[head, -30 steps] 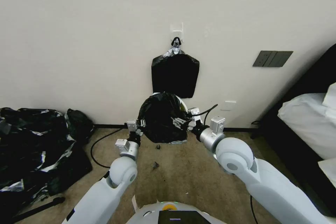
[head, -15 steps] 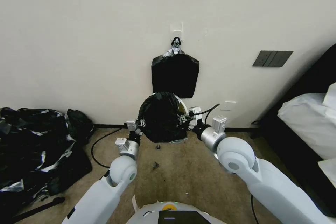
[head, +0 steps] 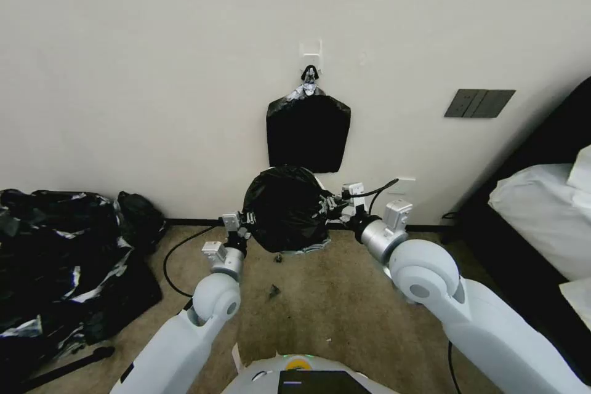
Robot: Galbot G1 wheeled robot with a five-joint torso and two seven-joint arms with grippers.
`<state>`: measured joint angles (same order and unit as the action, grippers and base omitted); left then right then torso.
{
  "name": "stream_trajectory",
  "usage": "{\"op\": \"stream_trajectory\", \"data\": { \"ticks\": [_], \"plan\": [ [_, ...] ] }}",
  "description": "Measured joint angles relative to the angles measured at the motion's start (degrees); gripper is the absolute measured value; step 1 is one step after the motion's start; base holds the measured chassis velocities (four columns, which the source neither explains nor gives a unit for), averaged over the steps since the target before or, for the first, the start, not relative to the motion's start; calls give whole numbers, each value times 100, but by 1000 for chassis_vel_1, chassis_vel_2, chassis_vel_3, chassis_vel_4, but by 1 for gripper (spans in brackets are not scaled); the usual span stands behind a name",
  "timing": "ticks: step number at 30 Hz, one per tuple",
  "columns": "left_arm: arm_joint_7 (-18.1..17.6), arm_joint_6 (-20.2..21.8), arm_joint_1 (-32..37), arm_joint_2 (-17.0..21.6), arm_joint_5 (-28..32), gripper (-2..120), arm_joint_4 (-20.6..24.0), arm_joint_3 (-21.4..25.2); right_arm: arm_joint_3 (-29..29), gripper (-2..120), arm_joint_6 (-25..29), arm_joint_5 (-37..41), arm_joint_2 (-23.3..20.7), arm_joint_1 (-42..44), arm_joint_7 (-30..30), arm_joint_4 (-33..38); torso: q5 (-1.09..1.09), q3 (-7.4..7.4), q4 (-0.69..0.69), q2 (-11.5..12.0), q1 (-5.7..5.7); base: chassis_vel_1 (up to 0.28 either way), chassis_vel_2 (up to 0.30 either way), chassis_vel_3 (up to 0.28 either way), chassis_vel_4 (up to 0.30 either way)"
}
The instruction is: Place a trash bag onto the trash bin.
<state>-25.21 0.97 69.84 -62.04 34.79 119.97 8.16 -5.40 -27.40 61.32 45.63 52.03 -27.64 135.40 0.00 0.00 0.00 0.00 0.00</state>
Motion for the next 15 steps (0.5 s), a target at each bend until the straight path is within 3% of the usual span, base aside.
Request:
{"op": "stream_trajectory", "data": {
  "ticks": [15],
  "plan": [
    [95,-6,72,-20,153,1,-7,63,-182,5,12,40,26,-109,-126,-238,0,0,0,0,0,0,0,0,0]
  ]
}}
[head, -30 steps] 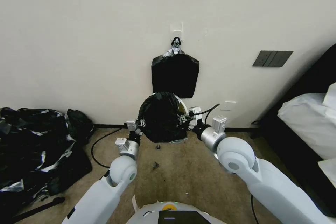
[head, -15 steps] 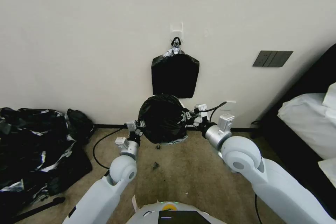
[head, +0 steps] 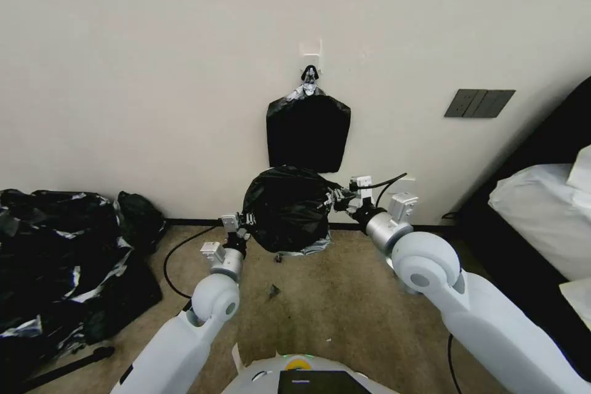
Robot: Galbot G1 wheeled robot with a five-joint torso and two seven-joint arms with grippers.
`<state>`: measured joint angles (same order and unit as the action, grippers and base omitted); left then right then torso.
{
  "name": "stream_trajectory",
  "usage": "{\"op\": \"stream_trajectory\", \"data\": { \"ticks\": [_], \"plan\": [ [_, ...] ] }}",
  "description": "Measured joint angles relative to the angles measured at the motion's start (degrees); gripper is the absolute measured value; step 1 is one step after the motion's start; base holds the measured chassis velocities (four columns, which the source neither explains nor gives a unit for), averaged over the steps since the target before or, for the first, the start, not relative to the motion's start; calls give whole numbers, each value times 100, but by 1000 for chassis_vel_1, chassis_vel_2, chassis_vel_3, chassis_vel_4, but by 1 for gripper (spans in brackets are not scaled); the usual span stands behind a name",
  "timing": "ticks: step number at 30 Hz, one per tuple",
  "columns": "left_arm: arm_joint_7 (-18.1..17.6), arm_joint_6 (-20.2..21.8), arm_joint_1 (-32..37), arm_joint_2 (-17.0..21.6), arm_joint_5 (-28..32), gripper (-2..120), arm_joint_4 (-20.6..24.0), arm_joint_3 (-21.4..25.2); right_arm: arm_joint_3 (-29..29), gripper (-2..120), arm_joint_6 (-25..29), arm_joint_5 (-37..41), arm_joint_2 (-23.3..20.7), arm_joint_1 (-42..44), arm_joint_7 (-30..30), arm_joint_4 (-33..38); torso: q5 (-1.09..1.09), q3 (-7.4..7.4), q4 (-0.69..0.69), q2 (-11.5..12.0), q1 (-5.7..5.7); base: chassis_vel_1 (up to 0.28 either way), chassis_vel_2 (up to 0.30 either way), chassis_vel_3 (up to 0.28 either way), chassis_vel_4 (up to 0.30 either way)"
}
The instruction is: Place a trash bag onto the trash bin.
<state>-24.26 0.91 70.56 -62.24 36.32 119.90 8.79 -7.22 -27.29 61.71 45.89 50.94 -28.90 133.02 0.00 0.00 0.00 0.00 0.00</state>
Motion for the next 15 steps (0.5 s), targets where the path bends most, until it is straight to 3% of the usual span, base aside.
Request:
{"op": "stream_trajectory", "data": {
  "ticks": [9,15],
  "plan": [
    [85,2,87,2,63,1,24,18,-152,2,0,78,-29,-42,35,-234,0,0,0,0,0,0,0,0,0],
    [130,3,127,-14,205,1,88,39,-265,5,65,145,-67,-8,575,-581,0,0,0,0,0,0,0,0,0]
  ]
}}
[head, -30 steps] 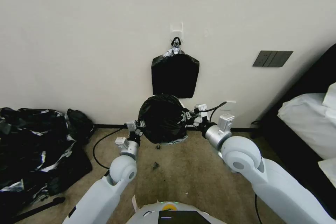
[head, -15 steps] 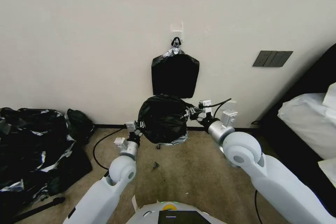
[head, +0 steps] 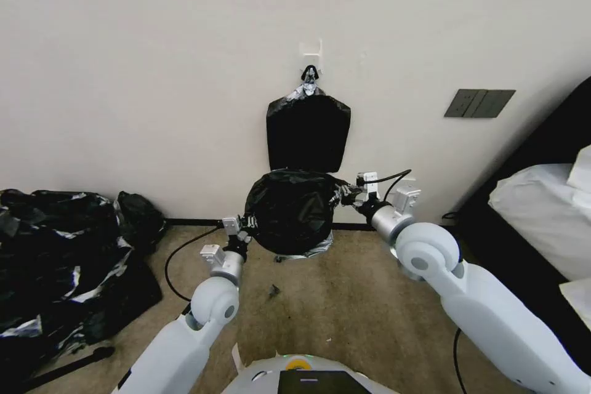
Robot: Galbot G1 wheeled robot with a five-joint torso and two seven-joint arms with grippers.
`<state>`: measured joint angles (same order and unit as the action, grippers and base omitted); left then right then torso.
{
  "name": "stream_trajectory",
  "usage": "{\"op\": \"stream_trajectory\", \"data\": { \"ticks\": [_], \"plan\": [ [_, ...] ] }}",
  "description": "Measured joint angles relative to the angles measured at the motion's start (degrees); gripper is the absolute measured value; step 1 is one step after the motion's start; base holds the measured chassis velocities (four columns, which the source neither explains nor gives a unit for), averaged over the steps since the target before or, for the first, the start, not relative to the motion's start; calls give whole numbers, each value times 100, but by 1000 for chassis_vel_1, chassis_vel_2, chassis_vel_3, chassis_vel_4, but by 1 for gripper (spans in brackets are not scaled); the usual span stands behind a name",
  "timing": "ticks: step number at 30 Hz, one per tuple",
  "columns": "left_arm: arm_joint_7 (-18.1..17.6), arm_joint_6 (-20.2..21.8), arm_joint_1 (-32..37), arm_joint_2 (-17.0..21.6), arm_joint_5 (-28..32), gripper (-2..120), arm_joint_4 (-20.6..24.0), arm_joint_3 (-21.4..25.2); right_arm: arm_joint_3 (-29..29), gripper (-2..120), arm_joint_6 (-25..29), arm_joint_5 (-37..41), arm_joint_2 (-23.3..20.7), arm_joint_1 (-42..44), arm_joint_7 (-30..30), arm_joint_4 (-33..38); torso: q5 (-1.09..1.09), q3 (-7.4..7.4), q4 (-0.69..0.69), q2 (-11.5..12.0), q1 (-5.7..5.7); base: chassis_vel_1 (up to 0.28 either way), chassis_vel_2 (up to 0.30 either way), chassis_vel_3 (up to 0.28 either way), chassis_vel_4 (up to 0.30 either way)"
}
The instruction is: Place a trash bag onto the trash bin.
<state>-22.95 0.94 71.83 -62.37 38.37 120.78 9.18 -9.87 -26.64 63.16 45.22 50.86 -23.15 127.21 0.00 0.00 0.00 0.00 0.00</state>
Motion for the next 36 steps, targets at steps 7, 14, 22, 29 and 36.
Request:
{"op": "stream_trajectory", "data": {
  "ticks": [7,14,22,29,36],
  "plan": [
    [22,2,52,-14,364,1,106,84,-92,5,197,-50,17,45,864,-493,0,0,0,0,0,0,0,0,0],
    [27,34,56,-33,739,1,169,123,-54,5,417,-230,51,139,1373,-755,-1,0,0,0,0,0,0,0,0],
    [-33,229,11,-12,1301,1,336,121,96,0,859,-640,237,201,1757,-1284,0,0,0,0,0,0,0,0,0],
    [-190,361,-13,-4,1393,1,363,71,88,7,876,-703,288,267,1611,-1227,0,0,1,0,0,0,0,0,0],
    [-782,644,-188,-1,1723,1,282,86,-116,36,877,-688,198,665,1190,-788,-1,0,-1,0,0,0,0,0,0]
  ]
}}
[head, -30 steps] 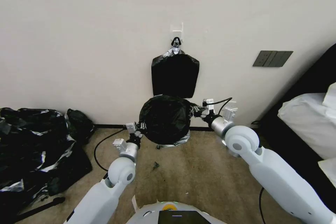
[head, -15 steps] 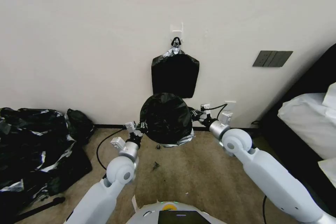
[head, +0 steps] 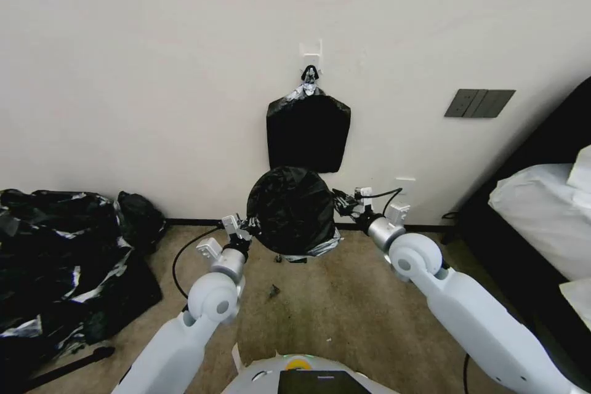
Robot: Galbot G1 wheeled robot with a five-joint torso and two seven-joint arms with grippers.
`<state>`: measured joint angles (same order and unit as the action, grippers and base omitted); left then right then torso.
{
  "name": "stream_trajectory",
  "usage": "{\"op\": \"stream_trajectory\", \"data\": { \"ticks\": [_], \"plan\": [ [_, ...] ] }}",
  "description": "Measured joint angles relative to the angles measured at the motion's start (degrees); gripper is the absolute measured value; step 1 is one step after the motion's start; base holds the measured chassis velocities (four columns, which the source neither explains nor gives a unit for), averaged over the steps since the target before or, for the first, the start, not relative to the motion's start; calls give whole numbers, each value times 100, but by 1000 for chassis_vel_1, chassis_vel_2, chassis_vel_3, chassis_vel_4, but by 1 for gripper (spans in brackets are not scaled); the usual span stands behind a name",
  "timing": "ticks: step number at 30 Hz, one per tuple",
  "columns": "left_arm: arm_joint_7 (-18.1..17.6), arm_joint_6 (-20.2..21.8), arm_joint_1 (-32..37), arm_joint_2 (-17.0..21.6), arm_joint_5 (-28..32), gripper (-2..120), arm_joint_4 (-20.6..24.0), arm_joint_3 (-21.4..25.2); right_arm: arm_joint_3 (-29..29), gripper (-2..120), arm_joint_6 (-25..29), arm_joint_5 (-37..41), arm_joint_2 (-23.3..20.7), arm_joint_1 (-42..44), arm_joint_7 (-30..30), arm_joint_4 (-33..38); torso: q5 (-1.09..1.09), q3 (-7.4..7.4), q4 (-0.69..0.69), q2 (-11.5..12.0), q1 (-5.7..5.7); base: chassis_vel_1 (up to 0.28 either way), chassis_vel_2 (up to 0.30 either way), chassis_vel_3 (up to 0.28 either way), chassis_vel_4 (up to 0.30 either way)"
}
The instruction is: Place a trash bag onto the trash bin.
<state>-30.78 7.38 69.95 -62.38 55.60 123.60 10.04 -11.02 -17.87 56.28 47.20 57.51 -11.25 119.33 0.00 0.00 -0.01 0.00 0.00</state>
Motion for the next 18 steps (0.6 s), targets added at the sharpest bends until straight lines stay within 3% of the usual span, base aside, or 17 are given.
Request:
{"op": "stream_trajectory", "data": {
  "ticks": [6,8,11,18],
  "plan": [
    [-292,149,-70,11,205,1,-3,8,-220,52,-6,26,20,137,-215,72,2,0,0,0,0,0,0,0,0],
    [-448,258,-75,27,215,1,-25,-14,-541,65,-128,78,5,229,-444,386,1,0,1,0,0,0,0,0,0],
    [-529,321,-75,12,210,1,-77,-74,-772,75,-289,128,-50,220,-742,764,-2,0,0,0,0,0,0,0,0],
    [-764,427,-82,-101,181,1,-182,-314,-646,96,-545,550,-108,-17,-1392,1594,0,0,1,0,0,0,0,0,0]
  ]
}}
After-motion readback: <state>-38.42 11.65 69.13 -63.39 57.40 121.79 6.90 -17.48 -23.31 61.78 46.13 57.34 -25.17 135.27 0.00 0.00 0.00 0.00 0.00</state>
